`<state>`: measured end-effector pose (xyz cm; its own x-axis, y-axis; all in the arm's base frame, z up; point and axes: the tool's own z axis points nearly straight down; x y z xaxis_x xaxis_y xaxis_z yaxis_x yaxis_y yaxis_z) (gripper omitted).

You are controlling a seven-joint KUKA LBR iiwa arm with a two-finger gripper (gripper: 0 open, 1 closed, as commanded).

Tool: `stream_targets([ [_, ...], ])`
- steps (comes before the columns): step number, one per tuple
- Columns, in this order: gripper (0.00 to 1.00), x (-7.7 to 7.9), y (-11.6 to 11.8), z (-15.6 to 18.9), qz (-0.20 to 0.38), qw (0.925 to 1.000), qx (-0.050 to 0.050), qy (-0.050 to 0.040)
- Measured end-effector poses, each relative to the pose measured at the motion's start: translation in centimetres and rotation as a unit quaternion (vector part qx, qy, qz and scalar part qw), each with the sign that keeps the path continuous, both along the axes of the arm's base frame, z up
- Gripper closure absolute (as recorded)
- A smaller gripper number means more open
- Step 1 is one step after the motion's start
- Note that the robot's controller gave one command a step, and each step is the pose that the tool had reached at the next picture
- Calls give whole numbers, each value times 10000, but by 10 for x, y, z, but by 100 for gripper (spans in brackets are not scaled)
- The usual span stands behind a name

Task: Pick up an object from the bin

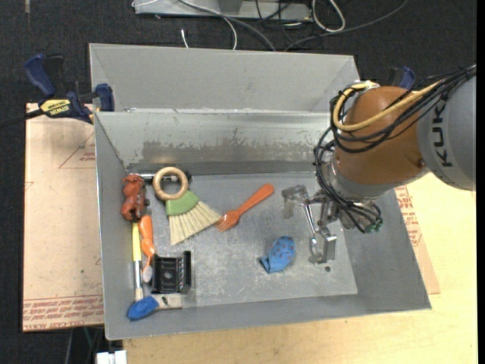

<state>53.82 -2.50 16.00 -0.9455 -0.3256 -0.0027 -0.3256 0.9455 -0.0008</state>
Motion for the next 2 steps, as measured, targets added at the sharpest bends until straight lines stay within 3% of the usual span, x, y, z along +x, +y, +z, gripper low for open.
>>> stream_targets([
  [1,0,-22,18,-47,1484,9889,15,-12],
  [2,0,-11,15,-93,1625,9867,14,-16],
])
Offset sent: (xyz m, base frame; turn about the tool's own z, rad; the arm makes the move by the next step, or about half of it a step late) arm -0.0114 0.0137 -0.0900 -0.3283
